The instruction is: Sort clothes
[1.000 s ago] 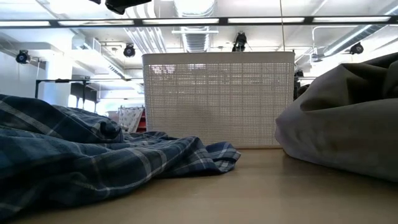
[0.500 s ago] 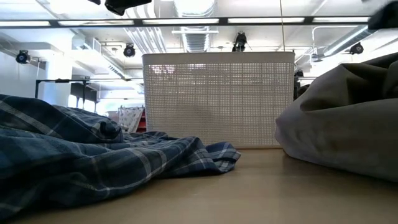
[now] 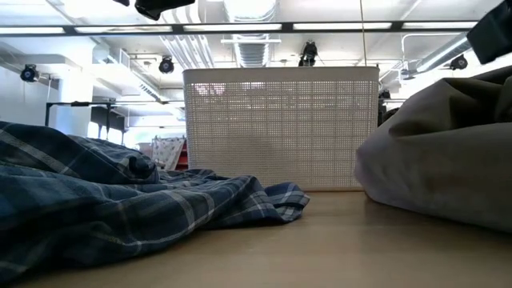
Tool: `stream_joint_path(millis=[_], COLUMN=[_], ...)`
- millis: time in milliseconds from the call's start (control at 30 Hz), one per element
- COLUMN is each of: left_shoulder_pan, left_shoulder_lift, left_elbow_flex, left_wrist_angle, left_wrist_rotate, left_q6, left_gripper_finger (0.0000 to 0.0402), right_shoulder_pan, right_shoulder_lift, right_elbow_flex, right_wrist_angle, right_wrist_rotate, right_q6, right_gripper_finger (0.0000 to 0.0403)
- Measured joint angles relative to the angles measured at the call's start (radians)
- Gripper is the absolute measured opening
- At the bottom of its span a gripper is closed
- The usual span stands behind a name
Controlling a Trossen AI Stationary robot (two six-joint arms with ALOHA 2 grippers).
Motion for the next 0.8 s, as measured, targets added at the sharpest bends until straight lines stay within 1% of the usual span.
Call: stream_joint_path(millis=[67, 133, 167, 300, 333, 433, 533, 700, 800], left_shoulder_pan=[0.0, 0.0, 0.0, 0.0, 0.0, 0.0, 0.0, 0.0, 0.0], left_shoulder_lift=[0.0, 0.0, 0.0, 0.0, 0.0, 0.0, 0.0, 0.0, 0.0], left_elbow_flex=[0.0, 0.0, 0.0, 0.0, 0.0, 0.0, 0.0, 0.0, 0.0], left_wrist_angle=[0.0, 0.0, 0.0, 0.0, 0.0, 0.0, 0.0, 0.0, 0.0], left_wrist_rotate=[0.0, 0.0, 0.0, 0.0, 0.0, 0.0, 0.0, 0.0, 0.0], left_q6=[-0.002, -0.004, -0.004, -0.004, -0.004, -0.004, -0.004, -0.004, -0.004], left_gripper_finger=[0.0242, 0.0242, 0.0242, 0.0242, 0.0242, 0.0242, 0.0242, 0.0242, 0.0242], right_shoulder_pan=[0.0, 0.0, 0.0, 0.0, 0.0, -0.002, -0.002, -0.002, -0.002], right_shoulder_lift=[-0.001, -0.001, -0.001, 0.001, 0.001, 0.003, 0.004, 0.004, 0.004], right_elbow_flex=[-0.008, -0.008, -0.006, 0.005, 0.009, 0.033, 0.107, 0.306, 0.436], right_wrist_angle=[-0.004, -0.007, -0.009, 0.004, 0.005, -0.005, -0.067, -0.229, -0.354], right_wrist_rotate=[0.003, 0.007, 0.013, 0.024, 0.024, 0.015, 0.032, 0.154, 0.247], right_q6=[-0.008, -0.026, -0.033, -0.106, -0.119, -0.126, -0.143, -0.172, -0.178], right_gripper_finger=[0.0246, 0.0208, 0.0181, 0.0036, 0.002, 0.0011, 0.0004, 0.0002, 0.0001])
